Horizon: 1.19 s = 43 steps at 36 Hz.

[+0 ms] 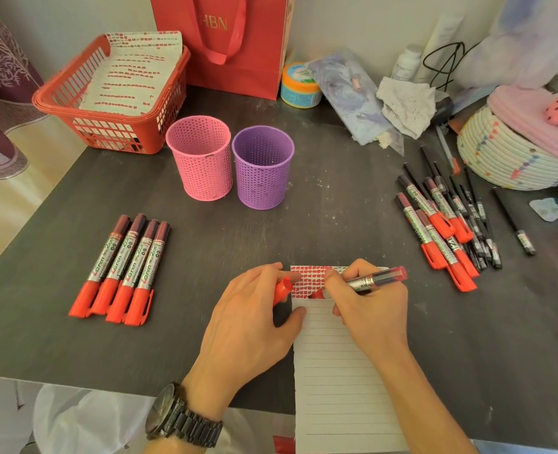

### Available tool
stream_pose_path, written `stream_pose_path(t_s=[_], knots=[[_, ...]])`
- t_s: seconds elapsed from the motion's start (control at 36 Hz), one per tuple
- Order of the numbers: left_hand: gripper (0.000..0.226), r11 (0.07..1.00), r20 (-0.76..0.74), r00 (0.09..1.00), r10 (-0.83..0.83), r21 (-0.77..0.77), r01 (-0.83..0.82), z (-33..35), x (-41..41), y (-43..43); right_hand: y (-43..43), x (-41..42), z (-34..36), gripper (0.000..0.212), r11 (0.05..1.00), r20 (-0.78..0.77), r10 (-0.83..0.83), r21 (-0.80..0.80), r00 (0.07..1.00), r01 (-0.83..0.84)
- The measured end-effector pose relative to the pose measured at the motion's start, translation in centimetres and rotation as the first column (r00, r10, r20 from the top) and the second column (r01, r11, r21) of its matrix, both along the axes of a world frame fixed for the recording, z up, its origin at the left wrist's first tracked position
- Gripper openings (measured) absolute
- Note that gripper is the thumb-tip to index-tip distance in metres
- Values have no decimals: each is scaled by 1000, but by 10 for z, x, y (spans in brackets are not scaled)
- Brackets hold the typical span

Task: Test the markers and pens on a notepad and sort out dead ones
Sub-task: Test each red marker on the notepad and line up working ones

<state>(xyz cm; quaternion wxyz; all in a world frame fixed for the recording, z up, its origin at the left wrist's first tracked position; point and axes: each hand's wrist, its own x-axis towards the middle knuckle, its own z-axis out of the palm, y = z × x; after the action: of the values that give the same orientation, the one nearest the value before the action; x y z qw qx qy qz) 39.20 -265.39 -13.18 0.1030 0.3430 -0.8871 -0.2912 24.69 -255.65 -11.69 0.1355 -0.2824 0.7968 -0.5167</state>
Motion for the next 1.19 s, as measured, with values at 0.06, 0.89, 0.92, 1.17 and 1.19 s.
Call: stream_pose_path(t_s=[0.06, 0.89, 0.92, 1.17, 1.19], knots=[[53, 1000, 2, 1000, -2, 0, 2, 0, 0, 0, 0, 0, 0, 27, 1000, 4, -4, 0, 1000, 4], [52, 1000, 5, 1000, 4, 0, -4, -2, -1, -1, 2, -2, -5, 30, 1000, 19, -13, -20, 1000, 13], [52, 1000, 7, 1000, 3, 1, -3, -2, -1, -1, 2, -3, -5, 29, 999, 47, -22, -32, 999, 24], [55, 1000, 30, 1000, -7, 6, 7, -2, -2, -1, 6, -9, 0, 26, 962, 207, -60, -250, 977, 112], [55, 1000, 32, 999, -8, 5, 8, -2, -2, -1, 6, -9, 2, 23, 959, 210, -47, -265, 976, 104]])
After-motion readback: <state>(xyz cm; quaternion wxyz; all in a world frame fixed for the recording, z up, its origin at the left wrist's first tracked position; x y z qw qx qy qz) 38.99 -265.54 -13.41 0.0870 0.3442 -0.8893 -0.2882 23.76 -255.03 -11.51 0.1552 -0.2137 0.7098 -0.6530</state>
